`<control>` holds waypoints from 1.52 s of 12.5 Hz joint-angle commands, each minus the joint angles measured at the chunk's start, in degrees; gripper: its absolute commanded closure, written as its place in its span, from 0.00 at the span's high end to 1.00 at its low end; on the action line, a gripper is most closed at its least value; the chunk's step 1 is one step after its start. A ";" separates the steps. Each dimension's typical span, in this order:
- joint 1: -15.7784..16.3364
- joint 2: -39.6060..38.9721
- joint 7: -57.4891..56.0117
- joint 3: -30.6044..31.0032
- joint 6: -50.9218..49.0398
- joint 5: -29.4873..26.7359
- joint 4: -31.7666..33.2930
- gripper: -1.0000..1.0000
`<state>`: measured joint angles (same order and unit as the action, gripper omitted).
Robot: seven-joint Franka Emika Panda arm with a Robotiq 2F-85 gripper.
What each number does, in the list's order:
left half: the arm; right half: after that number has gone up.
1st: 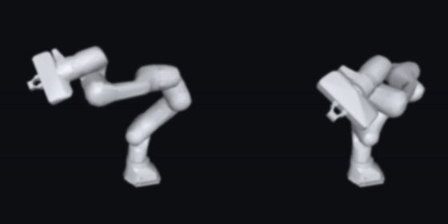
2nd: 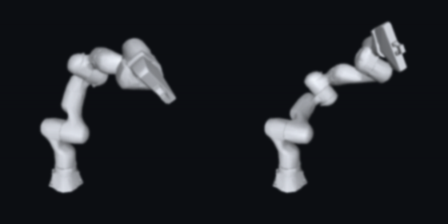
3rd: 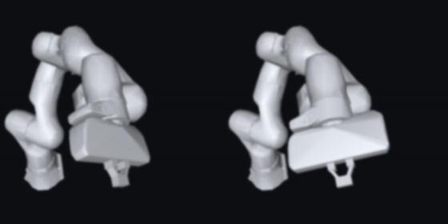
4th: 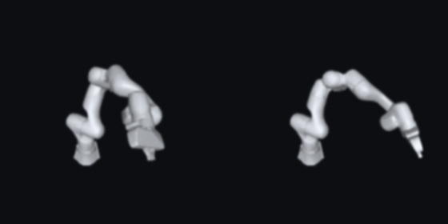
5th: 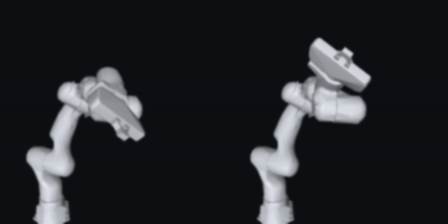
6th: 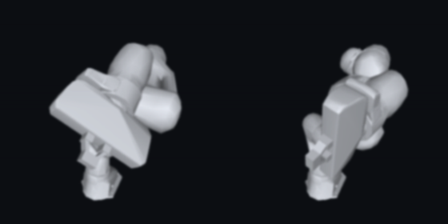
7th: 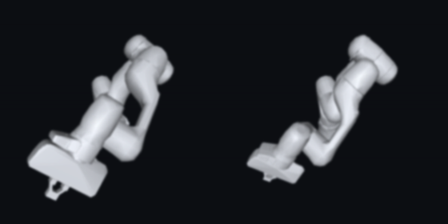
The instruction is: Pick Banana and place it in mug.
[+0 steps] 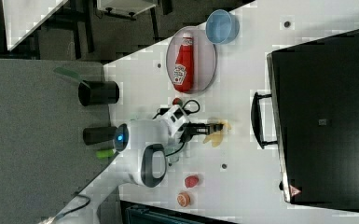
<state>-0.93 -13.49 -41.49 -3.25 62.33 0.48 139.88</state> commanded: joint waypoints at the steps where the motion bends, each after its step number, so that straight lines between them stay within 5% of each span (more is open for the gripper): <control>1: 0.38 10.03 0.38 2.56 -6.15 -0.10 -2.55 0.30; 8: 2.06 23.37 18.51 12.06 -35.38 -0.13 -9.69 0.30; 13: 2.77 24.14 32.71 20.12 -37.63 -3.91 -10.96 0.30; 19: 2.89 16.12 46.52 26.82 -30.91 -6.22 -10.02 0.30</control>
<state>3.21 4.48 -0.23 22.77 31.19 -6.02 129.59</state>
